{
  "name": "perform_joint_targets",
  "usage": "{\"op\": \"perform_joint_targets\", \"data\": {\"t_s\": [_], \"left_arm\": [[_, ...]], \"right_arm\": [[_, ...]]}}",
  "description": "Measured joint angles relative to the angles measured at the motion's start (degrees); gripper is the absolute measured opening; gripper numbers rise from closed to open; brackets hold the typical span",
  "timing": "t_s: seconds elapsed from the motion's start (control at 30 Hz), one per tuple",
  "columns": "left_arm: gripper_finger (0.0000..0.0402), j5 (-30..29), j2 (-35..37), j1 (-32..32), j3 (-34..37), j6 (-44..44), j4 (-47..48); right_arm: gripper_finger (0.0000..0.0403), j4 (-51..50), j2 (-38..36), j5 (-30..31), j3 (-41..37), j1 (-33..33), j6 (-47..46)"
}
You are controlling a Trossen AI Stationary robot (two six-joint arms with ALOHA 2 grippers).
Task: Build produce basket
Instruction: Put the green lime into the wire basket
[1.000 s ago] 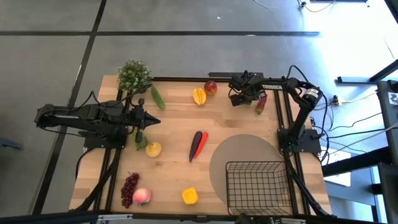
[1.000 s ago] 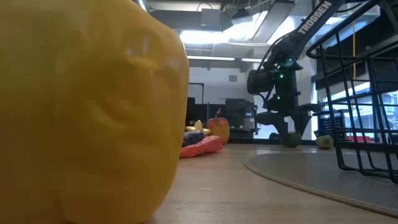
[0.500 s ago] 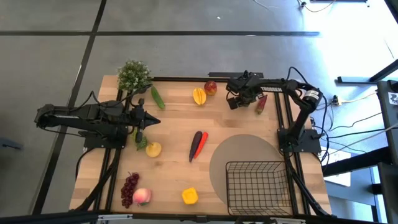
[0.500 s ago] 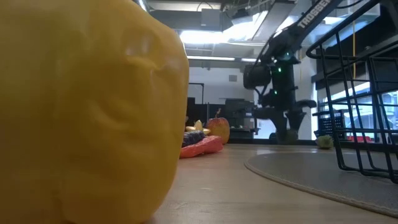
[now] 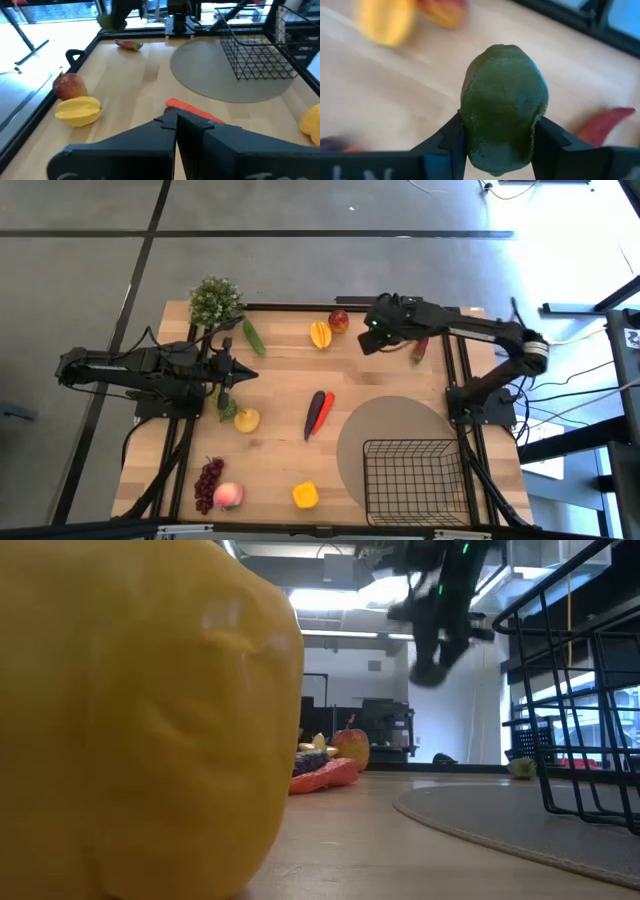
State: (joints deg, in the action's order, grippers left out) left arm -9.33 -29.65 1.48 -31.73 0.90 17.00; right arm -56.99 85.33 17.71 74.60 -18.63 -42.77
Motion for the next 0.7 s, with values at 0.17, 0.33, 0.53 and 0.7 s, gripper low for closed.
{"op": "perform_joint_targets", "data": {"t_s": [0.17, 0.33, 0.53, 0.7], "left_arm": [[0.0, -3.68, 0.02, 0.0, 0.0, -3.15, -1.36], [0.0, -3.68, -0.19, -0.13, 0.0, -1.85, -3.3], [0.0, -1.95, -3.42, -2.06, -1.08, -1.61, -3.36], [0.0, 2.02, -8.48, -3.75, -7.1, 4.42, -0.86]], "right_arm": [[0.0145, 0.11, -5.56, 4.06, 2.06, 8.07, -1.82], [0.0145, 0.46, -8.97, 6.46, 4.57, 16.18, -7.26], [0.0145, 0.14, -10.64, 13.87, 7.58, 26.88, -14.35], [0.0144, -0.31, -10.65, 17.63, 9.1, 35.06, -19.99]]}}
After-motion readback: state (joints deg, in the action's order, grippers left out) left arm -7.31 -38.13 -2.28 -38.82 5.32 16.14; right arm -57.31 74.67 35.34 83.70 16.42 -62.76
